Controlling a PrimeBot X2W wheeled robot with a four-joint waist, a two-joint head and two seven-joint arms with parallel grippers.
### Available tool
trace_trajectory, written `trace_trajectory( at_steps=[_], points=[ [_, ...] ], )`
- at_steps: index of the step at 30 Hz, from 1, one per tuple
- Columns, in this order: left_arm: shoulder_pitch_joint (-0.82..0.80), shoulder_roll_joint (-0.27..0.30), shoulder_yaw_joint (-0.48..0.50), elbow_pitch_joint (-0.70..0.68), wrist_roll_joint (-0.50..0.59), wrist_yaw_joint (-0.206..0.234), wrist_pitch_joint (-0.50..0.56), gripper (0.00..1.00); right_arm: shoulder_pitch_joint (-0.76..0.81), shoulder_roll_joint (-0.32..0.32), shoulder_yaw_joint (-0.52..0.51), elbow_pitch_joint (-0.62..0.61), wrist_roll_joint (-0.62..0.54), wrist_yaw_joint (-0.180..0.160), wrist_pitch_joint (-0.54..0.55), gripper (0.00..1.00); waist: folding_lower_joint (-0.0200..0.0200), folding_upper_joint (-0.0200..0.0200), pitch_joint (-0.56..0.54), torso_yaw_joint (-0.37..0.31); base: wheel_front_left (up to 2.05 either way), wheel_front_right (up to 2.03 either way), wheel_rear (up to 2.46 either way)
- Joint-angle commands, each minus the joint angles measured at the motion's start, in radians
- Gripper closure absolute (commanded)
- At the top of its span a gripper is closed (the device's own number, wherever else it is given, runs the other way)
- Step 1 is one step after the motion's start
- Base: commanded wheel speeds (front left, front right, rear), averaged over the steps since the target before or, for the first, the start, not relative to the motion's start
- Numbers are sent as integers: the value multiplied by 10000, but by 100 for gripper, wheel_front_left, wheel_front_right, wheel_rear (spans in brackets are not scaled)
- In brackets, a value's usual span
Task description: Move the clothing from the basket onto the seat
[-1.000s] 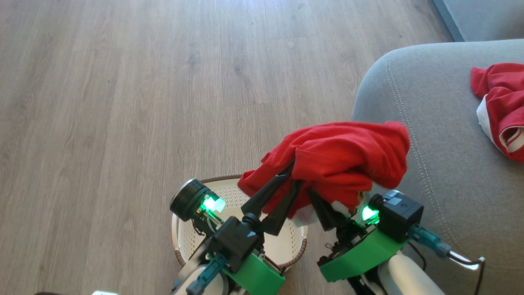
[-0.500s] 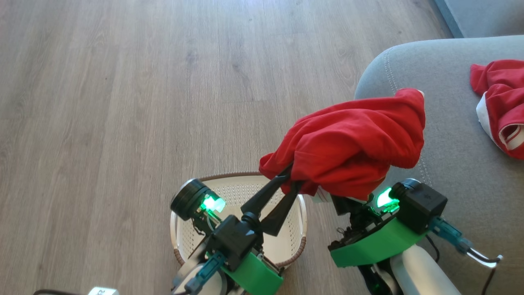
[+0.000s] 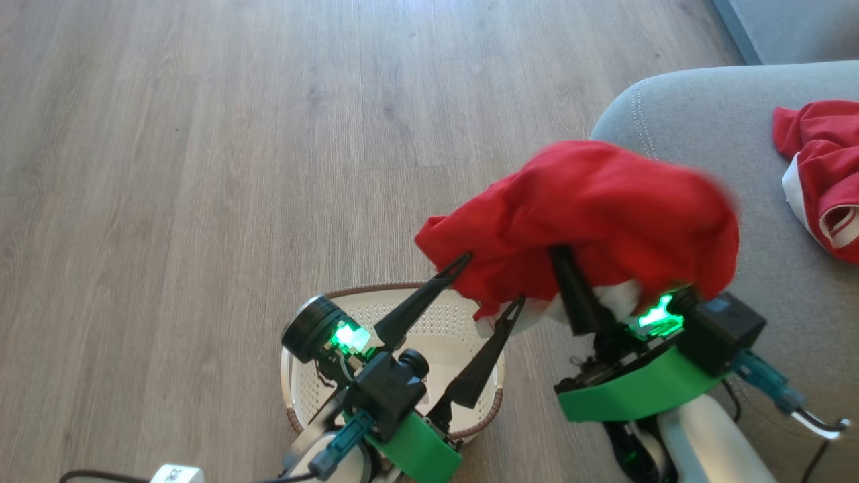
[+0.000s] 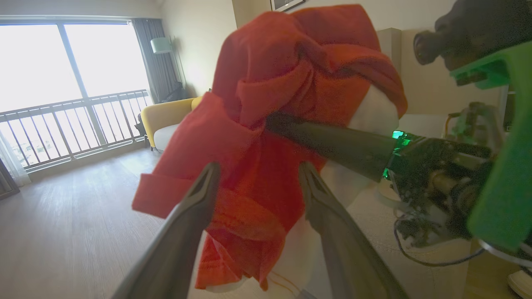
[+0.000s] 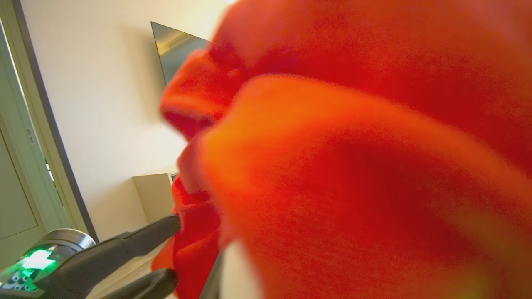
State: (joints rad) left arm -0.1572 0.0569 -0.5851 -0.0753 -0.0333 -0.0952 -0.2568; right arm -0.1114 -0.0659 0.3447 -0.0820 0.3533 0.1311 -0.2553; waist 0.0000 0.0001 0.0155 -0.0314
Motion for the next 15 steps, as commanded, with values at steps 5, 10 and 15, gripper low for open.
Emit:
trace_trajectory(
  at_steps=[5, 10, 15],
  points=[
    [-106, 149, 372, 187, 437, 176, -49, 0, -351, 154, -267, -515, -118, -4, -65, 100, 0, -1, -13, -36, 0, 0, 0],
    [54, 215, 572, 600, 301, 445, -49, 0, -413, 155, -578, -565, -471, -4, -65, 100, 0, -1, -37, -52, 0, 0, 0],
    [200, 327, 582, 938, 305, 504, -49, 0, -470, 66, -772, -672, -662, -4, -65, 100, 0, -1, -66, -64, 0, 0, 0]
  ],
)
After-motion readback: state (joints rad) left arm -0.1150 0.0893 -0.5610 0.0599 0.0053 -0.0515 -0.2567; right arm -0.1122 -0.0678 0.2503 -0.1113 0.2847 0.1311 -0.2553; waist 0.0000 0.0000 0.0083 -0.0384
